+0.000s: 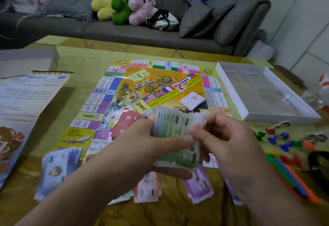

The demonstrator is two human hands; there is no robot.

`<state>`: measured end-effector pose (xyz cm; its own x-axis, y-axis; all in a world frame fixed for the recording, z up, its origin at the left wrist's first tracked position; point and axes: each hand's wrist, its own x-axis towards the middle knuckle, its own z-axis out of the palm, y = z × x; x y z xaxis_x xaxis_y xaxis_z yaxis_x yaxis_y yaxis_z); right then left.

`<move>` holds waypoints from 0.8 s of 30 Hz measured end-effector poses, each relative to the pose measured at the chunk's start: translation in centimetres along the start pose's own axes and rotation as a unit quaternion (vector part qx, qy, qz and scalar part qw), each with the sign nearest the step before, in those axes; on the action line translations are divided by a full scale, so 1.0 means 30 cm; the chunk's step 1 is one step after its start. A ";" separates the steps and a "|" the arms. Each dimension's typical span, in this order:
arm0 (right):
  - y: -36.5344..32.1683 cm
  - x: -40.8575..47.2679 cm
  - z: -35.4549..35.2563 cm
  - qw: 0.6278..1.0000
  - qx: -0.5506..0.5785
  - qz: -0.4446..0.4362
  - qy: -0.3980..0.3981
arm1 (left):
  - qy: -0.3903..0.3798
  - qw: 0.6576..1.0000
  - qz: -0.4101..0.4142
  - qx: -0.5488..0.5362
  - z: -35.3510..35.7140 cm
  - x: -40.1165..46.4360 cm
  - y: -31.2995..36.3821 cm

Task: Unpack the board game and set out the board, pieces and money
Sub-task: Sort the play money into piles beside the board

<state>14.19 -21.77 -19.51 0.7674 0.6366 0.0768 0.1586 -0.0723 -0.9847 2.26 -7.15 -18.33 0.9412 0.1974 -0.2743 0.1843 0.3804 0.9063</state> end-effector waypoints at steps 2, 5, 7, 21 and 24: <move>0.004 0.007 -0.031 1.000 0.000 0.003 0.016 | -0.001 0.998 -0.010 -0.062 0.011 0.011 0.000; 0.002 0.013 -0.058 1.000 -0.016 -0.003 0.026 | 0.007 0.998 0.003 -0.063 0.025 0.019 -0.002; 0.006 0.013 -0.063 0.999 -0.027 -0.007 0.029 | 0.015 0.999 0.015 -0.042 0.034 0.028 -0.009; 0.006 0.006 -0.056 0.999 0.032 0.037 0.005 | 0.025 0.997 0.034 -0.062 0.034 0.028 -0.021; 0.008 -0.004 -0.052 0.997 0.056 0.049 -0.029 | 0.034 0.998 0.049 -0.027 0.031 0.024 -0.026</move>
<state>15.11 -23.05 -19.52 0.7379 0.6743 -0.0274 0.0111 -0.0528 -0.9985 3.06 -8.15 -18.94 0.9320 0.2966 -0.2084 0.0750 0.4047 0.9114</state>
